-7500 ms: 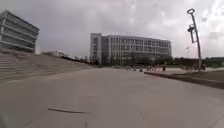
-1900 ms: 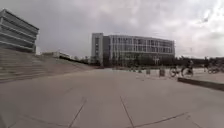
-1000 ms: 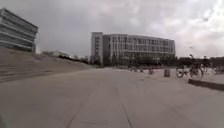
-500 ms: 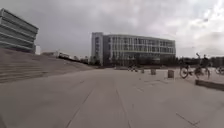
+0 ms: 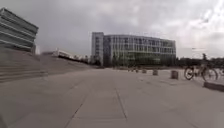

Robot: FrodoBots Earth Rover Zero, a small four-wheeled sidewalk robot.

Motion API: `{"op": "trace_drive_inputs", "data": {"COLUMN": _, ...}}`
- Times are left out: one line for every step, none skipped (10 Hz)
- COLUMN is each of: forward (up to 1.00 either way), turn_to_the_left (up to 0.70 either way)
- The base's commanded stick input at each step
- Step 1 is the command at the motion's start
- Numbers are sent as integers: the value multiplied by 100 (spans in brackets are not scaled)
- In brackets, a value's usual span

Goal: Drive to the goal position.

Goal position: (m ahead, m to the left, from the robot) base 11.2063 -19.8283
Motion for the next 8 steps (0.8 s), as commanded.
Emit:
{"op": "trace_drive_inputs", "data": {"forward": 70, "turn_to_the_left": 0}}
{"op": "trace_drive_inputs", "data": {"forward": 70, "turn_to_the_left": 0}}
{"op": "trace_drive_inputs", "data": {"forward": 70, "turn_to_the_left": 0}}
{"op": "trace_drive_inputs", "data": {"forward": 70, "turn_to_the_left": 0}}
{"op": "trace_drive_inputs", "data": {"forward": 70, "turn_to_the_left": 0}}
{"op": "trace_drive_inputs", "data": {"forward": 70, "turn_to_the_left": 0}}
{"op": "trace_drive_inputs", "data": {"forward": 70, "turn_to_the_left": 0}}
{"op": "trace_drive_inputs", "data": {"forward": 70, "turn_to_the_left": 0}}
